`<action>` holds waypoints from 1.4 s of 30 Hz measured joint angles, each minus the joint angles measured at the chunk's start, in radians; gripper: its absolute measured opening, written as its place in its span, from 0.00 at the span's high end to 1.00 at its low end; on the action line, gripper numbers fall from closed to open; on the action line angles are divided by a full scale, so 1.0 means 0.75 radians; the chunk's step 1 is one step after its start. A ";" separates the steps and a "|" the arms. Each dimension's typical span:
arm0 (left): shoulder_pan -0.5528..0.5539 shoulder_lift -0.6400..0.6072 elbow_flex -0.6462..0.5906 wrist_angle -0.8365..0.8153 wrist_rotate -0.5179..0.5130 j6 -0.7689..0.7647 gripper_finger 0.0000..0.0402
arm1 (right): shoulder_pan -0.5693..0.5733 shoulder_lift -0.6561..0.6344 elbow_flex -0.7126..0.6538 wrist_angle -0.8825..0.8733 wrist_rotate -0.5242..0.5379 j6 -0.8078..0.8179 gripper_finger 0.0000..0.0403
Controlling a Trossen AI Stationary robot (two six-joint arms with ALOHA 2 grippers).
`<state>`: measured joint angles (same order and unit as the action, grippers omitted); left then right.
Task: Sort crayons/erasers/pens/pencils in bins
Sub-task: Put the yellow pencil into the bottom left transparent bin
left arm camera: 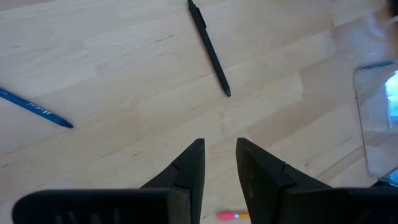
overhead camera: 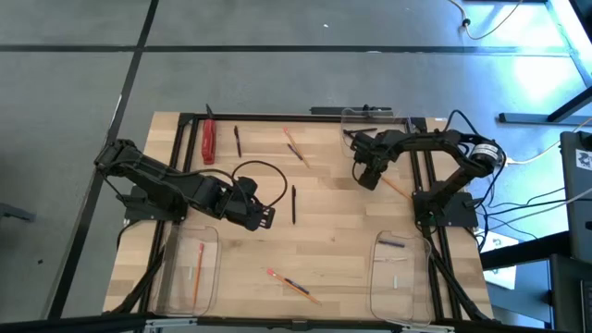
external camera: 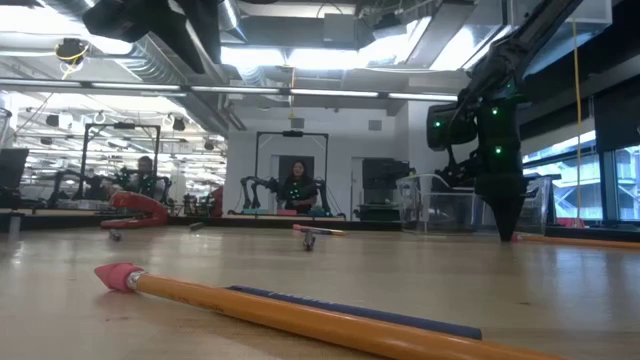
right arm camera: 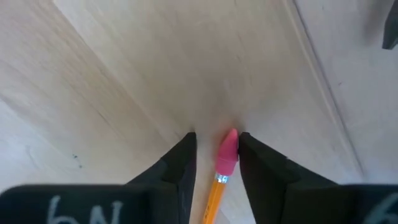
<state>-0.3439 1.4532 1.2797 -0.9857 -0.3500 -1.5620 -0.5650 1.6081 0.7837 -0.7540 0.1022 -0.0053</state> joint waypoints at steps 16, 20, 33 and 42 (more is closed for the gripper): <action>0.000 0.000 0.000 0.010 0.000 0.002 0.79 | -0.001 0.001 -0.001 -0.003 0.002 -0.033 0.92; 0.000 0.000 0.000 0.010 0.000 0.001 0.79 | -0.001 0.001 -0.001 -0.008 0.002 -0.034 0.91; 0.000 0.000 0.000 0.010 0.000 0.003 0.79 | -0.003 0.003 0.022 -0.102 -0.001 -0.034 0.91; 0.000 0.000 0.000 0.010 0.000 0.003 0.79 | -0.001 0.004 0.129 -0.201 -0.003 -0.036 0.91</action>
<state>-0.3438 1.4532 1.2797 -0.9780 -0.3500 -1.5597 -0.5659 1.6112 0.8806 -0.9048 0.1001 -0.0323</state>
